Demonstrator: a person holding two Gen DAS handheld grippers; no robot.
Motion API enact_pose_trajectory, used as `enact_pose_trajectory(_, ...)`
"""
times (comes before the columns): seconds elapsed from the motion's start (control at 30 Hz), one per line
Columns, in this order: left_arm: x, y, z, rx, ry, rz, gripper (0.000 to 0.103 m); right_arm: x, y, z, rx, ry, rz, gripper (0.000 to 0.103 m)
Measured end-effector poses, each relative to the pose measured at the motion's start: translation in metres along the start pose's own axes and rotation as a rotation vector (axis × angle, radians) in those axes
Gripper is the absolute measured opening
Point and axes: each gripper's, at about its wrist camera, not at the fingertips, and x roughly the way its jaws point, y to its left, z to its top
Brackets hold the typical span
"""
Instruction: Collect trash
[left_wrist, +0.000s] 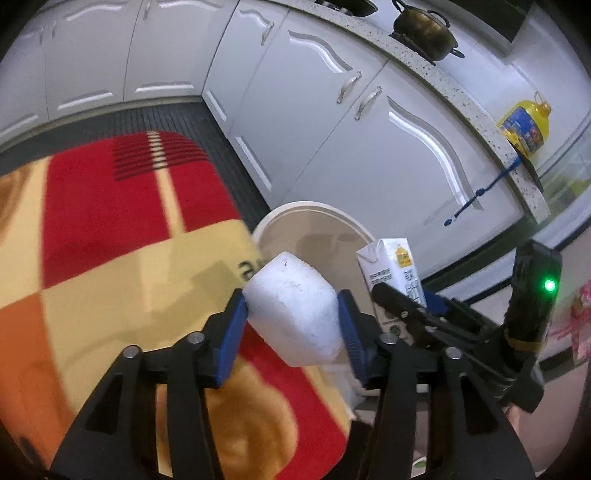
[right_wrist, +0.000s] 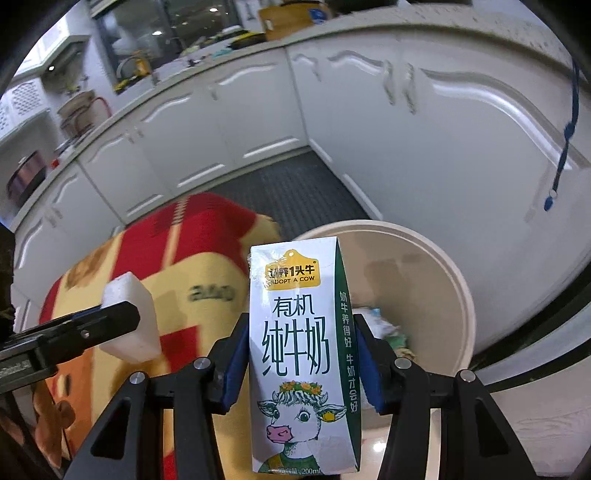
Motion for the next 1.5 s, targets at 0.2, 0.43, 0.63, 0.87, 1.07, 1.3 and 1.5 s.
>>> enact_pose_trajectory(0.2, 0.029, -0.008, 0.011, -0.044, 0.005, -0.052, 0.068, 0.014, -0.025, 0.006, 0.038, -0.017, -0.063, 0.065)
enact_pose_trajectory(0.43, 0.025, -0.003, 0.006, -0.030, 0.016, -0.042, 0.076, 0.014, -0.036, -0.011, 0.094, -0.001, -0.061, 0.066)
enact_pose_trajectory(0.63, -0.010, 0.000, -0.008, 0.043, -0.094, 0.096, 0.076, 0.002, -0.022, -0.028, 0.088, -0.036, -0.069, 0.070)
enact_pose_trajectory(0.87, -0.063, 0.005, -0.031, 0.109, -0.256, 0.245, 0.076, -0.036, 0.012, -0.035, 0.051, -0.166, -0.075, 0.074)
enact_pose_trajectory(1.07, -0.116, 0.005, -0.053, 0.150, -0.383, 0.337, 0.076, -0.074, 0.046, -0.042, 0.011, -0.287, -0.083, 0.081)
enact_pose_trajectory(1.3, -0.162, 0.000, -0.077, 0.189, -0.490, 0.389, 0.076, -0.107, 0.075, -0.051, -0.009, -0.366, -0.067, 0.083)
enact_pose_trajectory(1.5, -0.190, -0.004, -0.093, 0.193, -0.554, 0.420, 0.076, -0.127, 0.088, -0.058, -0.025, -0.402, -0.068, 0.083)
